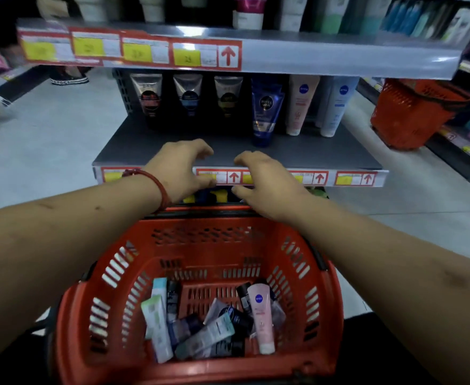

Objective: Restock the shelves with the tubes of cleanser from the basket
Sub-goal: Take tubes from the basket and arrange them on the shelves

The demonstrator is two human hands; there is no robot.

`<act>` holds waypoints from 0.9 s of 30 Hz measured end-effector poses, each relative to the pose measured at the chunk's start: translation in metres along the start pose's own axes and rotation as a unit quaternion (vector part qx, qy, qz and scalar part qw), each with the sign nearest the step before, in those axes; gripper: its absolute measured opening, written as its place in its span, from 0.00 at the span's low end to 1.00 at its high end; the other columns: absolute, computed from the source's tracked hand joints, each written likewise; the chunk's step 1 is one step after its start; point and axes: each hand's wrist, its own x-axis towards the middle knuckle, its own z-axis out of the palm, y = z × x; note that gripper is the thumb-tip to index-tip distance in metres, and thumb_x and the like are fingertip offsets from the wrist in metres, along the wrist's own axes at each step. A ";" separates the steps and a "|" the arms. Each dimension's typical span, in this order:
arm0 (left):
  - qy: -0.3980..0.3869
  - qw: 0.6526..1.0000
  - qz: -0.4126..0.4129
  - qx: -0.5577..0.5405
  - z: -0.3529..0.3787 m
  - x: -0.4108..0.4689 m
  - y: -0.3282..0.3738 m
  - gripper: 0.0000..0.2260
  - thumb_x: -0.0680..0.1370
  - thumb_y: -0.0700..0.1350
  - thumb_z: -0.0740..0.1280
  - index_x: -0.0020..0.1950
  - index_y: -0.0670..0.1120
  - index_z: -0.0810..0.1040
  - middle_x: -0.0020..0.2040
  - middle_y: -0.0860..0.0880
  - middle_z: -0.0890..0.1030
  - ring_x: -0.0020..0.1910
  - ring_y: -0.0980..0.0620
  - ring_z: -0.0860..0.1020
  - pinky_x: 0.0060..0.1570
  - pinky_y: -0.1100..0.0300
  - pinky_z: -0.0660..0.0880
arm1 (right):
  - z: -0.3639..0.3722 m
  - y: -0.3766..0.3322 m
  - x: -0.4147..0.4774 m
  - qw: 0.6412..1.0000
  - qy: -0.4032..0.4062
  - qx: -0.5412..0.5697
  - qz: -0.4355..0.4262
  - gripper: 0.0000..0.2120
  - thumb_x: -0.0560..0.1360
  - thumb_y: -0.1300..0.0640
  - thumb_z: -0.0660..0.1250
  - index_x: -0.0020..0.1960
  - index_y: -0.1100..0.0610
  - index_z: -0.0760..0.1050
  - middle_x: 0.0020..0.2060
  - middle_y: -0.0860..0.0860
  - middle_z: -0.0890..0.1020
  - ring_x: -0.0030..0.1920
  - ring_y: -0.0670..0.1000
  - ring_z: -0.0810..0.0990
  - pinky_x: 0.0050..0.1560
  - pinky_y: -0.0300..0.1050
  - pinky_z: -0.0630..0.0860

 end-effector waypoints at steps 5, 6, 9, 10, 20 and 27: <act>-0.026 0.999 -0.008 0.025 0.022 -0.039 -0.006 0.28 0.73 0.50 0.77 0.69 0.46 0.74 0.65 0.44 0.79 0.61 0.44 0.78 0.60 0.54 0.74 | 0.027 -0.015 -0.028 0.999 -0.036 -0.011 0.001 0.27 0.77 0.51 0.69 0.73 0.55 0.67 0.68 0.55 0.73 0.66 0.57 0.74 0.64 0.55 0.74; -0.035 0.999 -0.010 0.028 0.028 -0.046 -0.009 0.28 0.73 0.50 0.77 0.70 0.45 0.74 0.65 0.44 0.79 0.62 0.44 0.77 0.61 0.54 0.74 | 0.033 -0.015 -0.034 0.999 -0.048 -0.016 0.001 0.27 0.77 0.51 0.69 0.73 0.55 0.67 0.68 0.55 0.73 0.67 0.57 0.73 0.65 0.55 0.74; -0.060 0.998 -0.027 0.023 0.047 -0.063 -0.019 0.28 0.73 0.50 0.76 0.70 0.46 0.73 0.66 0.44 0.78 0.65 0.44 0.76 0.64 0.52 0.74 | 0.054 -0.015 -0.049 0.996 -0.082 -0.025 0.005 0.28 0.77 0.49 0.70 0.73 0.54 0.65 0.66 0.55 0.73 0.65 0.57 0.74 0.64 0.55 0.74; -0.068 0.997 -0.036 0.018 0.054 -0.068 -0.023 0.28 0.73 0.50 0.76 0.70 0.47 0.73 0.66 0.44 0.79 0.64 0.43 0.76 0.63 0.50 0.74 | 0.061 -0.014 -0.055 0.995 -0.096 -0.023 0.009 0.28 0.78 0.48 0.70 0.74 0.54 0.65 0.67 0.55 0.73 0.65 0.57 0.73 0.64 0.55 0.74; -0.248 0.958 -0.144 0.001 0.160 -0.156 -0.080 0.27 0.72 0.49 0.76 0.69 0.46 0.74 0.64 0.42 0.80 0.63 0.41 0.77 0.61 0.53 0.74 | 0.147 0.011 -0.098 0.954 -0.286 0.016 0.083 0.34 0.73 0.47 0.74 0.73 0.56 0.66 0.67 0.56 0.74 0.66 0.57 0.74 0.65 0.49 0.72; -0.400 0.909 -0.117 0.020 0.199 -0.156 -0.094 0.22 0.71 0.52 0.76 0.62 0.48 0.78 0.56 0.46 0.81 0.55 0.45 0.79 0.52 0.57 0.76 | 0.183 0.036 -0.105 0.911 -0.398 -0.045 0.094 0.31 0.70 0.49 0.78 0.68 0.57 0.70 0.62 0.57 0.77 0.61 0.58 0.76 0.58 0.47 0.75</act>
